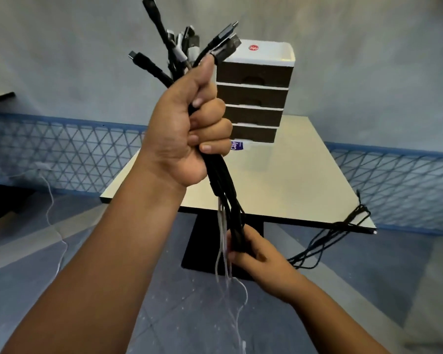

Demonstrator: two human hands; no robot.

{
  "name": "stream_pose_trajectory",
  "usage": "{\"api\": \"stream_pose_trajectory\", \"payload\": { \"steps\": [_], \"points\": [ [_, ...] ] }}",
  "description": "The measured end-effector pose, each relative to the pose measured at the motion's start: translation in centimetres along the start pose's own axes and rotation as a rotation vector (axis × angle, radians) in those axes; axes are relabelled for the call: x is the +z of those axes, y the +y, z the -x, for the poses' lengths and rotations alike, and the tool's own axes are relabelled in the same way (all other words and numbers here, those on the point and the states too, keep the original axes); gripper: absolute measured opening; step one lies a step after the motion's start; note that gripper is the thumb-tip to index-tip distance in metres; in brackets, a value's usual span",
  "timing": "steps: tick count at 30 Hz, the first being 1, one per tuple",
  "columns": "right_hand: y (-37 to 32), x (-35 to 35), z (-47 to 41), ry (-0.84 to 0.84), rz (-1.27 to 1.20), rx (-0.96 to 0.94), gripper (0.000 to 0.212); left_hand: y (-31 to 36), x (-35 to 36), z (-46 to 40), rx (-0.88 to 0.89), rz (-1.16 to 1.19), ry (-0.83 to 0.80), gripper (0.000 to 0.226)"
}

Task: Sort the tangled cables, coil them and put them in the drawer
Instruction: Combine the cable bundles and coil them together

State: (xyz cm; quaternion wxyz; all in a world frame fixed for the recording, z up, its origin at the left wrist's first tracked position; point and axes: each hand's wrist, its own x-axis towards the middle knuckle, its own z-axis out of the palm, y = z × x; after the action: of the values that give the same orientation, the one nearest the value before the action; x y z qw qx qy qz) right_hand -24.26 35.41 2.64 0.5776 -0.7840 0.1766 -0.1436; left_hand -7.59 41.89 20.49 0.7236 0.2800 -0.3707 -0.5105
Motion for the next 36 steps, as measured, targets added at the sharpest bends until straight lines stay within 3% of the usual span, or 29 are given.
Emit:
{"api": "stream_pose_trajectory", "payload": {
  "steps": [3, 5, 8, 13, 18, 22, 29, 31, 33, 36],
  "points": [
    [-2.3, -1.8, 0.5, 0.069, -0.021, -0.011, 0.043, 0.4, 1.2, -0.8, -0.001, 0.010, -0.115, 0.053],
    [-4.5, -2.8, 0.0, 0.221, 0.054, -0.117, 0.054, 0.4, 2.4, -1.1, 0.023, -0.006, -0.190, 0.048],
    [-8.0, -3.7, -0.8, 0.363, 0.184, -0.263, 0.054, 0.7, 4.3, -1.6, 0.080, -0.043, -0.242, 0.040],
    [-8.7, -2.9, -1.9, 0.282, 0.043, -0.208, 0.013, 4.0, 6.2, -2.8, 0.284, -0.067, -0.271, 0.030],
    [-4.6, -0.7, -2.1, 0.293, 0.039, -0.079, 0.022, 6.3, 6.0, -4.3, 0.353, -0.118, -0.131, 0.027],
    [-2.4, 2.1, -2.5, 0.134, -0.118, 0.071, 0.021, 4.7, 4.6, -5.1, 0.289, -0.105, -0.001, 0.029],
    [-0.8, 1.1, -3.1, 0.045, 0.009, 0.185, 0.024, 3.6, 2.5, -5.2, 0.243, -0.087, -0.006, 0.029],
    [-2.0, -0.1, -3.5, 0.025, 0.000, 0.127, 0.050, 3.2, 2.1, -5.2, 0.214, -0.094, -0.043, 0.030],
    [-4.3, -1.3, -4.0, 0.116, -0.022, 0.017, 0.069, 2.7, 1.9, -5.0, 0.198, -0.134, -0.087, 0.031],
    [-9.4, -2.3, -4.8, 0.290, -0.154, -0.203, 0.048, 2.2, 1.9, -4.7, 0.195, -0.180, -0.154, 0.031]
  ]
}}
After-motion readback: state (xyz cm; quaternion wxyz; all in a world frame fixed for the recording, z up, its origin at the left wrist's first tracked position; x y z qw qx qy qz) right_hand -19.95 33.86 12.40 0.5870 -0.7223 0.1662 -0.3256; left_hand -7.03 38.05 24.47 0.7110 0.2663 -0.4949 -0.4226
